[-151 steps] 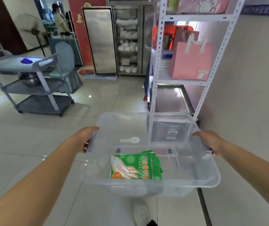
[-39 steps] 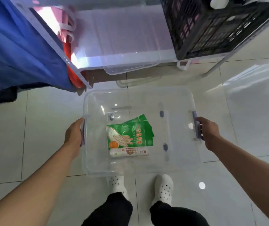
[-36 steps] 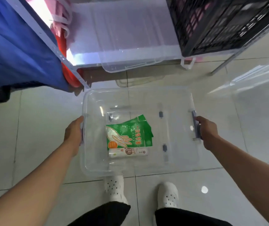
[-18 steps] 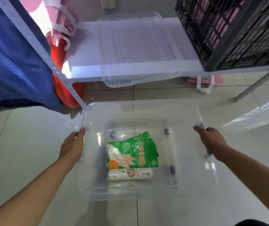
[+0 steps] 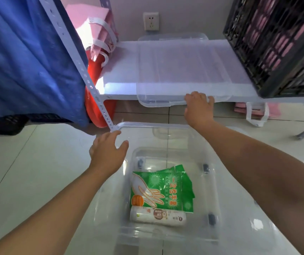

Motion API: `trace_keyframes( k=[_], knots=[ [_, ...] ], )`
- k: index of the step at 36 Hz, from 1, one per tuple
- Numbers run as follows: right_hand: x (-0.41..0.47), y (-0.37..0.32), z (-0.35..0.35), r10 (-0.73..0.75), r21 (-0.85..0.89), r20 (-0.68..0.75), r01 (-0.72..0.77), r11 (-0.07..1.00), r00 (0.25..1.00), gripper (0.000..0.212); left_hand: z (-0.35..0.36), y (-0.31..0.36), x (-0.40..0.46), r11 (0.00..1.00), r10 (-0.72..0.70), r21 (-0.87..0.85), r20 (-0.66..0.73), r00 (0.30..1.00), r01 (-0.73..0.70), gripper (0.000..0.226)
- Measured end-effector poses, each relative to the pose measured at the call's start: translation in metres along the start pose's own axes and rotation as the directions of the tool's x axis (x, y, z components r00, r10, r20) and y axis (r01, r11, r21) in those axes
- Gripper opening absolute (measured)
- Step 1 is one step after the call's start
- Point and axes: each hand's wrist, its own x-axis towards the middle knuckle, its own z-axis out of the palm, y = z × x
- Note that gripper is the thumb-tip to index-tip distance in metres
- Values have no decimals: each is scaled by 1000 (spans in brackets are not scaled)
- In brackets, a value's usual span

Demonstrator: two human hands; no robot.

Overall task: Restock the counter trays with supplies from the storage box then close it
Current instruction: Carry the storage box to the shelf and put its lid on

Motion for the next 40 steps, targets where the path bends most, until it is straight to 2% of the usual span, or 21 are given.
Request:
trace_keyframes(
  k=[3, 7, 11, 16, 19, 22, 25, 28, 31, 33, 36, 40],
  knots=[
    [2, -4, 1, 3, -66, -69, -8, 998, 998, 35, -1, -13, -6, 1000, -12, 22, -10, 1000, 12, 44],
    [-10, 0, 1, -66, -32, -153, 61, 998, 986, 29, -8, -27, -7, 996, -66, 62, -28, 997, 67, 41],
    [-27, 9, -17, -92, 5, -267, 97, 995, 959, 20, -14, -23, -6, 996, -90, -15, -40, 995, 89, 40],
    [-46, 21, -71, -184, -65, -298, 172, 983, 937, 40, -25, -7, -1, 990, -33, -136, -62, 998, 24, 35],
    [-57, 28, -101, -192, -67, -320, 180, 981, 928, 43, -30, 10, 4, 954, -32, -299, -74, 997, 8, 31],
    [-65, 34, -136, -170, -18, -416, 178, 984, 893, 41, -35, 30, 10, 857, -56, -515, -48, 997, 23, 33],
    [-75, 47, -170, -150, 23, -507, 188, 982, 849, 24, -38, 47, 17, 730, -68, -683, -28, 997, 31, 37],
    [-92, 65, -196, -155, 68, -572, 235, 969, 806, 9, -38, 54, 19, 630, -54, -773, 59, 997, 80, 51],
    [-114, 82, -222, -151, 117, -669, 304, 945, 728, 6, -36, 49, 22, 565, -24, -813, 151, 988, 138, 70],
    [-129, 92, -238, -119, 182, -703, 339, 923, 701, 7, -37, 46, 30, 518, -9, -835, 212, 977, 186, 83],
    [-145, 104, -255, 5, 382, -658, 328, 864, 753, 8, -49, 43, 44, 384, -2, -888, 272, 962, 252, 84],
    [-150, 121, -269, 56, 672, -489, 334, 661, 871, 11, -82, 33, 49, 266, 44, -930, 274, 961, 253, 57]
  ],
)
